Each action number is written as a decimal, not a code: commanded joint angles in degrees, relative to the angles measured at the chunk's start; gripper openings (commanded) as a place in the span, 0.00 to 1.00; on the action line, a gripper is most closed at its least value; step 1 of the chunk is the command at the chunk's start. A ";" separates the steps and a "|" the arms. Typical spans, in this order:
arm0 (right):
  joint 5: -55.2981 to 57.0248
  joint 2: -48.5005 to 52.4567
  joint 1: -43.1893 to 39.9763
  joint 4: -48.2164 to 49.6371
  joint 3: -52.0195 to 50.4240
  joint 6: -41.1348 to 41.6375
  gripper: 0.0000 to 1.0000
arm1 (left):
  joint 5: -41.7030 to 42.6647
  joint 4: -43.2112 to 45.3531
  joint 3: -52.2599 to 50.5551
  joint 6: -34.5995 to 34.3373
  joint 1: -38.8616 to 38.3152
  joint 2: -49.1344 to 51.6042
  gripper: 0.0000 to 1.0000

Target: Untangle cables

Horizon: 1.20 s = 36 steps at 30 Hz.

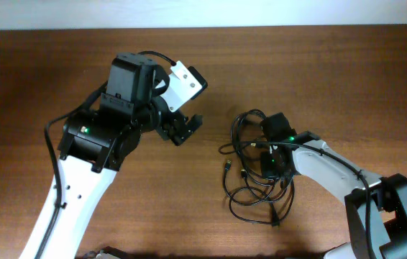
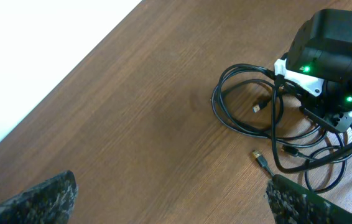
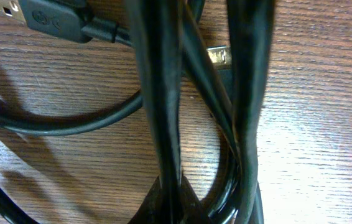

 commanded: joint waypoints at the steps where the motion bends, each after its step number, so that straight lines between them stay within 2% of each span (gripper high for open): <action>1: -2.95 0.81 0.22 -0.07 -1.03 0.33 0.04 | 0.04 0.07 0.35 -0.72 0.09 -0.55 0.99; 3: -4.39 0.68 0.22 -0.98 0.61 0.33 0.04 | 0.04 0.07 0.35 -0.70 0.09 -0.55 0.99; 6: -9.90 -0.87 0.22 -13.62 16.59 0.11 0.04 | 0.00 0.33 0.35 -0.70 0.09 -0.55 0.99; 9: -9.44 -1.22 0.22 -30.27 44.39 -8.31 0.04 | 0.00 0.26 0.35 -0.72 0.11 -0.55 0.99; 11: -5.07 -1.22 0.22 -37.64 59.12 -9.01 0.04 | 0.02 0.26 0.35 -0.72 0.09 -0.55 0.99; 15: -3.32 -1.25 0.22 -44.52 77.16 -10.75 0.04 | 1.66 -0.46 0.35 -0.72 0.09 -0.55 0.99; 17: -4.11 -1.25 0.24 -45.29 82.75 -10.71 0.04 | 5.75 -1.27 0.35 -0.70 0.09 -0.55 0.99; 20: -10.21 -1.25 0.28 -47.43 91.19 -10.71 0.04 | 7.02 -0.76 0.35 0.24 0.04 -0.20 0.99; 25: -11.61 -1.70 0.39 -54.29 105.11 -11.21 0.04 | 15.10 3.23 0.35 6.84 0.04 2.10 0.99; 30: -17.75 -6.84 0.37 -56.87 109.13 -12.22 0.04 | 23.02 12.11 0.35 6.84 -0.28 6.97 0.99; 31: -17.70 -7.89 0.37 -57.29 109.13 -12.48 0.04 | 25.66 13.86 0.35 7.10 -0.46 8.31 0.99; 34: -14.27 -9.51 0.37 -60.11 109.07 -13.73 0.04 | 43.04 14.38 0.37 13.49 -0.48 8.55 0.99; 36: -14.14 -9.46 0.37 -60.08 108.69 -13.77 0.04 | 51.36 14.47 0.37 13.90 -0.48 8.35 0.99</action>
